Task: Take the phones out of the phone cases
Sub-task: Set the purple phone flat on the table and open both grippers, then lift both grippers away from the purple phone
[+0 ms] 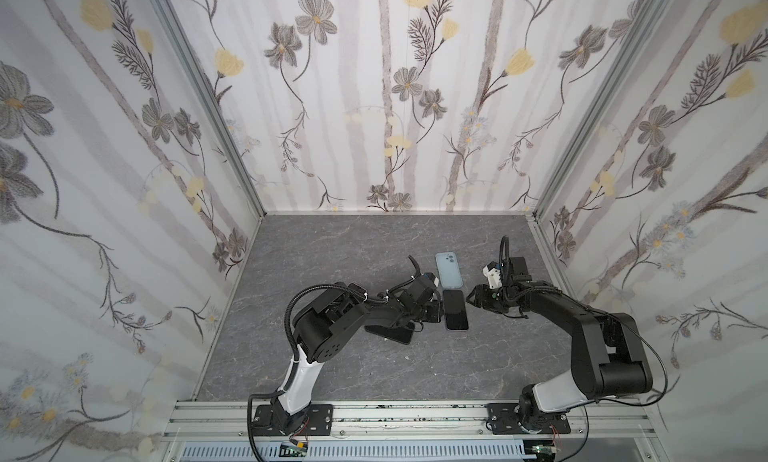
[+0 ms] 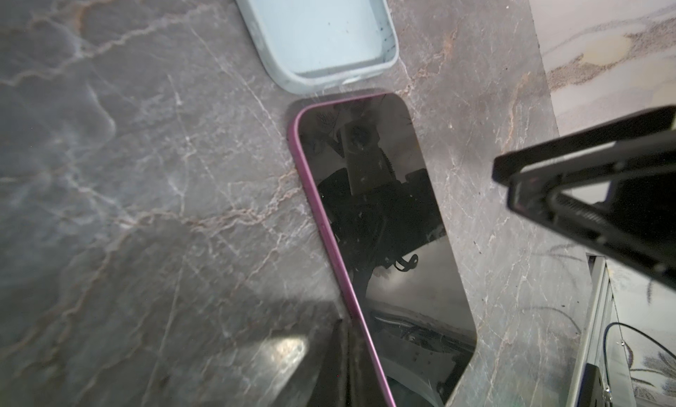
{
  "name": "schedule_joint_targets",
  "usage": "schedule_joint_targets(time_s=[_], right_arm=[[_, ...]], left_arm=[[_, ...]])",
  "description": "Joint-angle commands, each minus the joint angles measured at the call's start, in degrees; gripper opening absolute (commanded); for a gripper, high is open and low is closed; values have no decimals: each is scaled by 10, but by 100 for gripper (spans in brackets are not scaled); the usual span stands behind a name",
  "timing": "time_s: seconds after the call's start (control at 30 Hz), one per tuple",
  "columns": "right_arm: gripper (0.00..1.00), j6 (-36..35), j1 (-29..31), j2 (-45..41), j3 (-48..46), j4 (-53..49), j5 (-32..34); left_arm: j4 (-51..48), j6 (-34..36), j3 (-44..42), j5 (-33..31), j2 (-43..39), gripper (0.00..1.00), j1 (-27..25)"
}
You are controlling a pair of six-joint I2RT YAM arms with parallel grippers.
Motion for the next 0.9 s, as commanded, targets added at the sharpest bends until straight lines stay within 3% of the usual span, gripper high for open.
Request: schedule_joint_targets(time_s=[0.0,0.13,0.3,0.47,0.57,0.77,0.87], right_arm=[[57,5,3,-48,-4,32,44],[57,11,23,-116,-6,51,88],[58,16,98,-168,-14,69,140],[62,2,191,-191,-53,129,151],[75,-16,247,-172,-53,160,147],[92,-70,368,-70,14,177,158],[95,-112,429,6,67,157,180]], left_arm=[[-10,0,0,-6,-20,0,-1],[-18,7,4,-33,-64,0,3],[-29,18,-18,-64,-139,3,23],[-38,21,-100,-82,-249,29,84],[-54,26,-151,-82,-313,41,134],[-121,64,-191,-62,-396,73,234],[-152,86,-187,-15,-409,80,297]])
